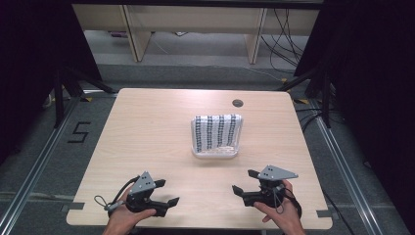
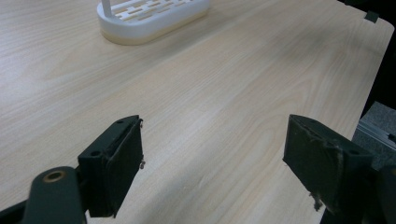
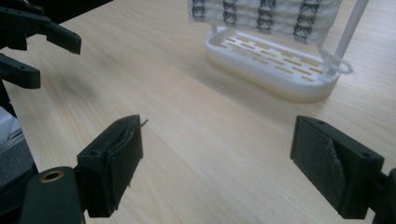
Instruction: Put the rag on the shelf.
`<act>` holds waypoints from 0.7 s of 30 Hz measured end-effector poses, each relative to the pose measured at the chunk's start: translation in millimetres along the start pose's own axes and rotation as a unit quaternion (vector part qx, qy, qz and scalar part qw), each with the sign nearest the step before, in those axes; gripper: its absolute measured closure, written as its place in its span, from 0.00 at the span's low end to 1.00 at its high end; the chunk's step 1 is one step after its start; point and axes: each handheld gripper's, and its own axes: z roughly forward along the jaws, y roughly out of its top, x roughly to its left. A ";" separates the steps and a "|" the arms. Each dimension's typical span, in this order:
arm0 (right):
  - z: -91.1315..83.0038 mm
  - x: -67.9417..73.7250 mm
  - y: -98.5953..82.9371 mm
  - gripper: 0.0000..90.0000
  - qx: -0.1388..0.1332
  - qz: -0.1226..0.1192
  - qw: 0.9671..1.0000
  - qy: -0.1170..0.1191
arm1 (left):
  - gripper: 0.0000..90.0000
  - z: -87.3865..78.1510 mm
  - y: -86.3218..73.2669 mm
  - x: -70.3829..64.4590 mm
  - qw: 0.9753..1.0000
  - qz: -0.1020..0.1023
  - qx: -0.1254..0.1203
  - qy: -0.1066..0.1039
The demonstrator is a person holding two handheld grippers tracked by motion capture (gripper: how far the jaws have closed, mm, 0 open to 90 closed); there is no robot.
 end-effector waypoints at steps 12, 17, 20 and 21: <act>-8.6 3.8 -15.9 0.19 0.012 -0.009 1.000 -0.008 | 0.21 -5.7 -9.6 -6.7 1.000 -0.008 -0.003 0.005; -12.5 5.9 -26.1 0.19 0.040 -0.004 0.999 -0.021 | 0.20 -8.7 -14.6 -11.3 1.000 -0.010 0.000 0.011; -16.8 7.2 -31.0 0.19 0.046 0.001 0.999 -0.029 | 0.20 -9.9 -16.8 -12.4 1.000 -0.004 0.005 0.007; -17.4 6.5 -32.5 0.19 0.045 -0.006 0.999 -0.030 | 0.20 -10.0 -17.2 -12.8 1.000 -0.006 0.006 0.009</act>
